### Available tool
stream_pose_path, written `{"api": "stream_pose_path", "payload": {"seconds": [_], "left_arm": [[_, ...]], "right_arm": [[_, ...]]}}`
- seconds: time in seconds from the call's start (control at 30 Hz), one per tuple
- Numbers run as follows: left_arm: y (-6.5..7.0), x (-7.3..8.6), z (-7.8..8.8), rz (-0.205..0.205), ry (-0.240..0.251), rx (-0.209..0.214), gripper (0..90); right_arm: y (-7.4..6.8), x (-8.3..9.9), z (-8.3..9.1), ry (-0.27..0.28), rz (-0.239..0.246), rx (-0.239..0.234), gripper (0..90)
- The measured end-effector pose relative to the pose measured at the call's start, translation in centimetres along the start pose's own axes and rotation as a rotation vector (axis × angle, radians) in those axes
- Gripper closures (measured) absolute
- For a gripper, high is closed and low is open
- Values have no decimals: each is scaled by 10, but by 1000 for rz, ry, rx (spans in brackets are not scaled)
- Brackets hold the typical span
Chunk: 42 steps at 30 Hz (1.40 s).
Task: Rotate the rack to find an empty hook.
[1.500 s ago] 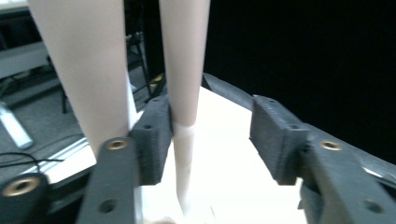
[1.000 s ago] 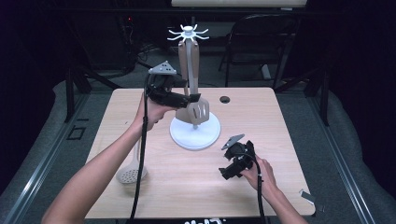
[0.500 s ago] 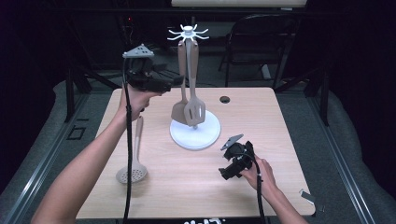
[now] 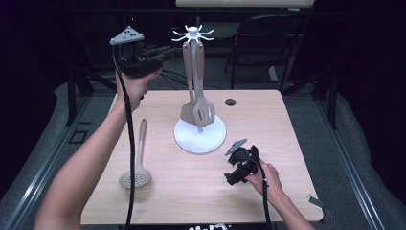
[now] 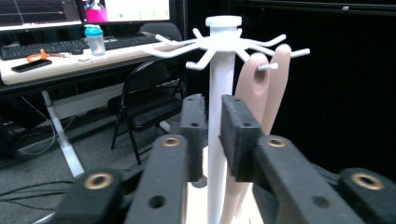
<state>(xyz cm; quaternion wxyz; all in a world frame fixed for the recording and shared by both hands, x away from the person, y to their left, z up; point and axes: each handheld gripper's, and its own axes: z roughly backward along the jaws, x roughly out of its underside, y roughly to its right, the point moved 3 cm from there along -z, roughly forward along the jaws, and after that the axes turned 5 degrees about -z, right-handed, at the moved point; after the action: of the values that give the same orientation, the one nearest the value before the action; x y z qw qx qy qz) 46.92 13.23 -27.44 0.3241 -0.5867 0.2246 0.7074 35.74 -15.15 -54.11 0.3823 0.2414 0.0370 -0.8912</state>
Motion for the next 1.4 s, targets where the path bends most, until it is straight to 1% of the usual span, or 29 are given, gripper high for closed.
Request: {"api": "stream_pose_path", "payload": {"seconds": [0.07,0.1,0.13,0.17,0.2,0.33,0.37,0.4,0.47,0.5,0.53,0.7,0.8,0.83,0.87,0.9,0.93,0.97,1.0,1.03,1.1,1.13,1.2,1.23,1.27,1.3,1.33,1.37,1.4], "left_arm": [[0,-3,-2,-6,-2,-5,844],[0,-6,-4,-11,-4,2,857],[0,-7,-5,-13,-5,-2,865],[0,-9,-7,-13,-4,-1,867],[0,-10,-8,-15,-6,-1,870],[-1,-16,-13,-24,-15,-11,873],[-1,-17,-14,-31,-19,-19,873],[-1,-18,-15,-34,-22,-24,874],[-2,-20,-17,-32,-22,-32,874],[-2,-20,-18,-35,-26,-37,874],[-2,-21,-18,-35,-26,-42,874],[-5,-22,-22,-42,-38,-68,877],[-8,-22,-24,-50,-51,-85,884],[-9,-22,-25,-56,-57,-95,890],[-11,-22,-24,-55,-62,-101,892],[-12,-22,-24,-49,-58,-101,892],[-12,-22,-23,-46,-55,-102,892],[-12,-21,-21,-39,-49,-101,892],[-12,-21,-19,-29,-36,-93,892],[-11,-21,-17,-34,-32,-89,896],[-8,-19,-12,-39,-23,-84,898],[-5,-18,-10,-41,-18,-82,899],[0,-16,-5,-53,-11,-77,900],[3,-15,-1,-62,-4,-72,900],[5,-15,1,-64,6,-69,900],[7,-15,3,-65,10,-59,900],[8,-15,4,-62,19,-46,900],[10,-15,5,-54,24,-36,900],[11,-15,5,-48,26,-25,900]], "right_arm": [[0,0,0,-3,3,2,32],[1,0,0,-6,5,2,32],[0,1,-2,15,-14,-7,32],[0,1,-2,16,-17,-8,33],[2,1,0,-8,2,-3,34],[1,1,0,-7,2,-3,35],[0,2,-2,14,-16,-6,35],[2,1,-1,0,6,-2,35],[2,2,-1,4,9,0,35],[2,2,-1,3,8,1,35],[1,2,-1,11,-4,1,35],[1,2,-1,9,-1,1,35],[0,2,-2,20,-12,-4,35],[1,2,-1,-7,7,-1,36],[0,2,-2,11,-10,-4,35],[-1,2,-2,8,-9,-4,36],[1,2,-1,-22,18,-3,36],[-1,2,-3,9,-7,-3,36],[-1,2,-2,-8,6,3,36],[0,2,-1,-18,16,6,36],[0,2,-1,-19,16,7,36],[-2,2,-3,7,-6,1,37],[-2,2,-2,6,-7,2,37],[0,2,0,-19,16,9,37],[-1,2,0,-19,14,10,37],[-1,1,0,-18,14,9,38],[-2,2,-2,4,-2,4,37],[-3,1,-2,3,0,5,38],[-2,1,-1,-20,20,10,38]]}}
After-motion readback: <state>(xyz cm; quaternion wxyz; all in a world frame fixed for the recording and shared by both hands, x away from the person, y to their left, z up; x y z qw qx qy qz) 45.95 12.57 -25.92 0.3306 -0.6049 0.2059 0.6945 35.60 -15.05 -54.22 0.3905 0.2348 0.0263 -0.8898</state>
